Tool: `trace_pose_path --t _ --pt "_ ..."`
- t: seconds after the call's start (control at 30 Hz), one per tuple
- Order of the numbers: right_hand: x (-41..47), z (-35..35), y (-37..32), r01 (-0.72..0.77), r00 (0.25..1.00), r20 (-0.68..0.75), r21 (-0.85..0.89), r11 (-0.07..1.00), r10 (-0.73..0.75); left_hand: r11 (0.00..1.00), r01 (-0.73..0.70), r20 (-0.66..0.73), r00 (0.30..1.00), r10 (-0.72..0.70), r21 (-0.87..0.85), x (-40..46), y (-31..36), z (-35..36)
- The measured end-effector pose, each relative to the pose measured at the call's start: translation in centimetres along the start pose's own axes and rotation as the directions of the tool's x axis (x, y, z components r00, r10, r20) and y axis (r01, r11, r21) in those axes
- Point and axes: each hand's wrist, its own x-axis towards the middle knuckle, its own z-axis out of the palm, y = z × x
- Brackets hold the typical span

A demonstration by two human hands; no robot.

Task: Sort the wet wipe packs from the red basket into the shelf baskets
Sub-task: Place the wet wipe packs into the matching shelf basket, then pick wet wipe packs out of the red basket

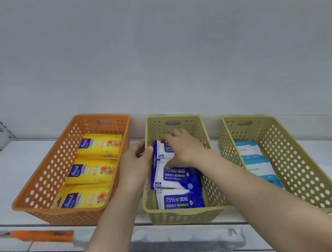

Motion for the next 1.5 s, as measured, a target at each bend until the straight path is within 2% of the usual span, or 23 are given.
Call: trace_pose_path --t 0.17,0.37,0.5,0.6,0.7,0.9,1.0,1.1,1.23,1.3,1.43,1.5 --pt "0.7 0.3 0.6 0.026 0.965 0.262 -0.009 1.000 -0.023 0.997 -0.030 -0.028 0.999 0.032 0.074 -0.5 0.6 0.4" --pt "0.8 -0.3 0.8 0.077 0.962 0.265 -0.057 0.995 -0.059 0.981 -0.006 -0.079 0.997 0.022 0.193 -1.3 1.6 0.8" --pt "0.4 -2.9 0.8 0.117 0.977 0.187 -0.091 0.989 -0.098 0.899 -0.104 -0.092 0.983 0.158 0.426 -2.0 3.0 0.0" --pt "-0.2 -6.1 -0.9 0.148 0.988 0.062 -0.094 0.985 -0.142 0.765 -0.215 -0.039 0.953 0.299 0.607 -2.6 4.4 -2.3" --pt "-1.5 -9.1 -4.0 0.193 0.979 -0.050 -0.092 0.977 -0.198 0.638 -0.254 -0.037 0.913 0.406 0.727 -3.4 5.2 -6.2" --pt "-4.5 -12.1 -13.5 0.306 0.906 -0.269 -0.119 0.945 -0.327 0.507 -0.218 -0.122 0.823 0.555 0.834 -6.6 6.0 -16.5" --pt "-5.8 -10.9 -19.9 0.370 0.839 -0.388 -0.110 0.923 -0.382 0.452 -0.203 -0.128 0.790 0.600 0.869 -9.2 5.4 -23.4" --pt "-6.9 -8.1 -27.2 0.453 0.777 -0.447 -0.095 0.887 -0.444 0.432 -0.160 -0.164 0.766 0.621 0.888 -12.0 3.8 -31.4" --pt "-7.4 -2.6 -37.3 0.554 0.743 -0.431 -0.031 0.832 -0.512 0.452 -0.076 -0.254 0.739 0.624 0.889 -16.0 0.0 -41.9" --pt "-7.2 0.3 -42.1 0.608 0.730 -0.401 0.013 0.793 -0.553 0.465 -0.022 -0.292 0.752 0.592 0.885 -17.7 -2.3 -46.0" --pt "-6.4 6.0 -50.3 0.670 0.727 -0.265 0.074 0.739 -0.633 0.517 0.115 -0.398 0.783 0.478 0.848 -20.4 -7.6 -52.9" --pt "-5.2 8.3 -54.3 0.703 0.707 -0.184 0.081 0.707 -0.683 0.530 0.177 -0.449 0.775 0.444 0.830 -20.6 -9.6 -56.3"
